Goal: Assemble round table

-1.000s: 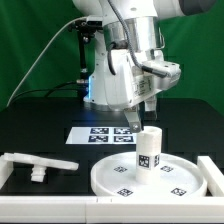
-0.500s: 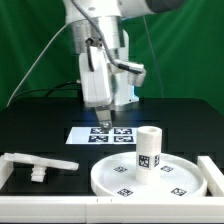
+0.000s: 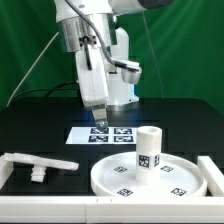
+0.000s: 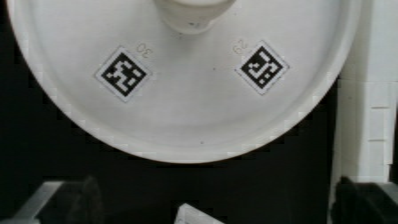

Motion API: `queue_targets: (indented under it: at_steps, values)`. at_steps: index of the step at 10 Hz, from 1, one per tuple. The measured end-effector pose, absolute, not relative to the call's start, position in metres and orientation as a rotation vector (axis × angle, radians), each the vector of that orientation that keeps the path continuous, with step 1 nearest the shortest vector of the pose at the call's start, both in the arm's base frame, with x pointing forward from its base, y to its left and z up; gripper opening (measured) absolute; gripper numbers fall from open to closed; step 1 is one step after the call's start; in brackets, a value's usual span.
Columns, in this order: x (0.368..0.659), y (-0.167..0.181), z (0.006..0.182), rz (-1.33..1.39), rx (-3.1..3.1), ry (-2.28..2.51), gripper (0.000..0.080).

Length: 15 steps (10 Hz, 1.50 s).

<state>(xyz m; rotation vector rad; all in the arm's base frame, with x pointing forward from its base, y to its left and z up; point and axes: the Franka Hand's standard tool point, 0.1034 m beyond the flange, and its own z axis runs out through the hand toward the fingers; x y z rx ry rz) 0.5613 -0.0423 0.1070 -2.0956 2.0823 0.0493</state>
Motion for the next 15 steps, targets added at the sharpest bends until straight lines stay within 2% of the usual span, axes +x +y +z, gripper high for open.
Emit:
queue_targets:
  at_steps: [3,8,11,15]
  values:
    - [0.558,-0.084,0.094,0.045,-2.437,1.753,0.0649]
    - [0.559,-0.094,0.088,-0.003,-2.49,1.713,0.0649]
    - [0.558,-0.127,0.08,-0.077,-2.637,1.63,0.0649]
    - [0.56,-0.128,0.077,-0.11,-2.651,1.625,0.0649]
